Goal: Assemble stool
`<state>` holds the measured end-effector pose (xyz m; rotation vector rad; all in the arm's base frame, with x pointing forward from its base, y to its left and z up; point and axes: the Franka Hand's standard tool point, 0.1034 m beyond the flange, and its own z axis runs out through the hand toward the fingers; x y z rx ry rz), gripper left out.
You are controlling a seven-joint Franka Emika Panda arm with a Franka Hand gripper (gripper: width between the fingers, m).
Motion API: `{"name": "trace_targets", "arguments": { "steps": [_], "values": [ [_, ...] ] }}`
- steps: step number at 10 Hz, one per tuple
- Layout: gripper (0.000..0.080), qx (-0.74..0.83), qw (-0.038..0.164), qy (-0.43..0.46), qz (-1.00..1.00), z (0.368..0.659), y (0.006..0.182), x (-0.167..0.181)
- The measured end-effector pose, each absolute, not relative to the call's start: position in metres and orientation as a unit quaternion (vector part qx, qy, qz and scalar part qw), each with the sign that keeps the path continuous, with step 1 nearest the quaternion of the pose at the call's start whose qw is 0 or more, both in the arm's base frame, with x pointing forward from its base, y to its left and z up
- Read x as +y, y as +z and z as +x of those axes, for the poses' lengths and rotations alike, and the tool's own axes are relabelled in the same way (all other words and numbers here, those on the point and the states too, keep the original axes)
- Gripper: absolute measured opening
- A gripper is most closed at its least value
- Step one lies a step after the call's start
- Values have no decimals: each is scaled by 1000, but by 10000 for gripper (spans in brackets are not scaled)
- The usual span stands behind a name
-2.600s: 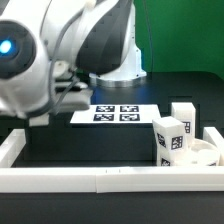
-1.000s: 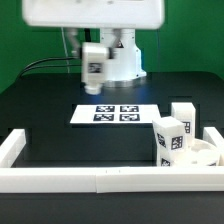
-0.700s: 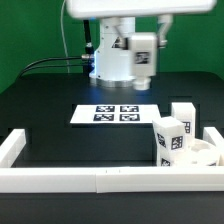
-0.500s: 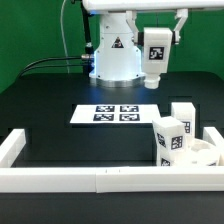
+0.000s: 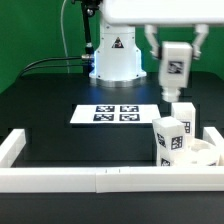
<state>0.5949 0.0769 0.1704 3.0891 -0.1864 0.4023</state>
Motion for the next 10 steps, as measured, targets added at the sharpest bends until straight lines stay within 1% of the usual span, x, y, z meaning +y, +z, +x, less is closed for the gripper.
{"name": "trace_targets", "arguments": {
  "steps": [1, 2, 3, 6, 8, 9, 10],
  "values": [
    [334, -71, 11, 127, 989, 602, 160, 89],
    [334, -70, 13, 125, 990, 605, 154, 93],
    [334, -69, 13, 126, 990, 605, 157, 91],
    [334, -68, 13, 125, 990, 604, 154, 91],
    [334, -97, -1, 139, 986, 607, 133, 99],
    [334, -100, -5, 139, 985, 610, 126, 111],
    [334, -102, -7, 140, 985, 614, 124, 122]
  ]
}}
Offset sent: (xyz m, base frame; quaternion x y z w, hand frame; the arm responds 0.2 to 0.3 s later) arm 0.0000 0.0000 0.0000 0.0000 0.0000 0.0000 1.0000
